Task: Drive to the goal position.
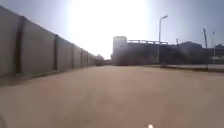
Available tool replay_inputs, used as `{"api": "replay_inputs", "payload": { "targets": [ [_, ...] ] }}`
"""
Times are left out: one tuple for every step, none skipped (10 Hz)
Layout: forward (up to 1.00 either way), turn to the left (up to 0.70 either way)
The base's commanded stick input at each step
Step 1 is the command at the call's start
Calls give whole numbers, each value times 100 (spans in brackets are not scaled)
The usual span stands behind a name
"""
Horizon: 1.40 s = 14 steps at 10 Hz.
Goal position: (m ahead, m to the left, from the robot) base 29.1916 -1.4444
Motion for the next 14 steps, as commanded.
{"api": "replay_inputs", "payload": {
  "targets": [
    [100,0],
    [100,0],
    [100,0],
    [100,0],
    [100,0],
    [100,0],
    [100,0],
    [100,0],
    [100,0],
    [100,0],
    [100,0],
    [100,0],
    [100,0],
    [100,0]
  ]
}}
